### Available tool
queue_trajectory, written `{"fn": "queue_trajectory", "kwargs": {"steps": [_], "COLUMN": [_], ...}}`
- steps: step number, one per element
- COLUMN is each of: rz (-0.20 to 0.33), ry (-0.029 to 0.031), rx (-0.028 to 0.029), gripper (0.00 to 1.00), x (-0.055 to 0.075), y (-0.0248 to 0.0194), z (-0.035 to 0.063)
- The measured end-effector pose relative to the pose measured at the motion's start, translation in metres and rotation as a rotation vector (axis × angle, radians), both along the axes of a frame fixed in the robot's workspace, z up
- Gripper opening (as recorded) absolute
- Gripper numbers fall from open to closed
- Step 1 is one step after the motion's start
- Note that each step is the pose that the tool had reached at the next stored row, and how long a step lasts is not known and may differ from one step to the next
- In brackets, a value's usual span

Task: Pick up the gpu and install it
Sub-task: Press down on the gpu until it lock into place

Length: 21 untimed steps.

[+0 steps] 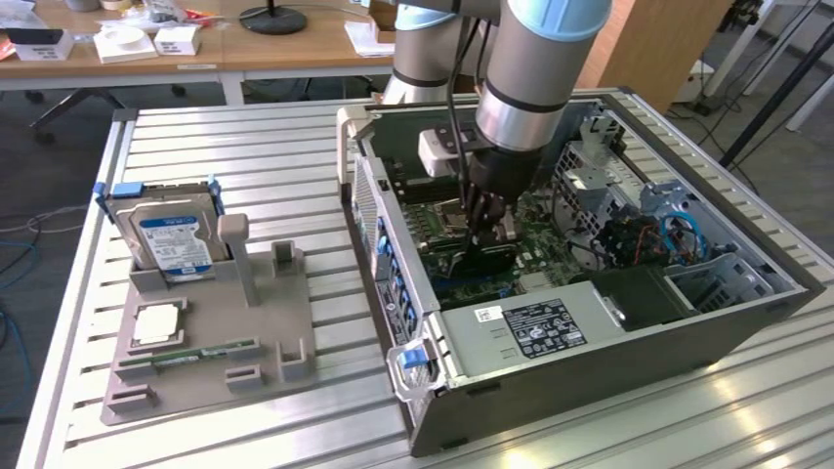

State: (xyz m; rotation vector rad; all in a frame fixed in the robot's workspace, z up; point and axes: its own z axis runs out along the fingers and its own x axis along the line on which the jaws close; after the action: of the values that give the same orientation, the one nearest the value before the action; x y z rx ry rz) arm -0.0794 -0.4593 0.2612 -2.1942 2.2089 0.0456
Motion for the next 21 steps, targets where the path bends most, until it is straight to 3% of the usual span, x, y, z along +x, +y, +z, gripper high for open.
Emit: {"fn": "queue_trajectory", "kwargs": {"steps": [14, 21], "rz": [0.0, 0.0], "ry": [-0.0004, 0.0], "rx": [0.001, 0.0], "gripper": [0.1, 0.1], "x": [0.0, 0.0], "y": [0.0001, 0.0], "z": [0.001, 0.0165]}}
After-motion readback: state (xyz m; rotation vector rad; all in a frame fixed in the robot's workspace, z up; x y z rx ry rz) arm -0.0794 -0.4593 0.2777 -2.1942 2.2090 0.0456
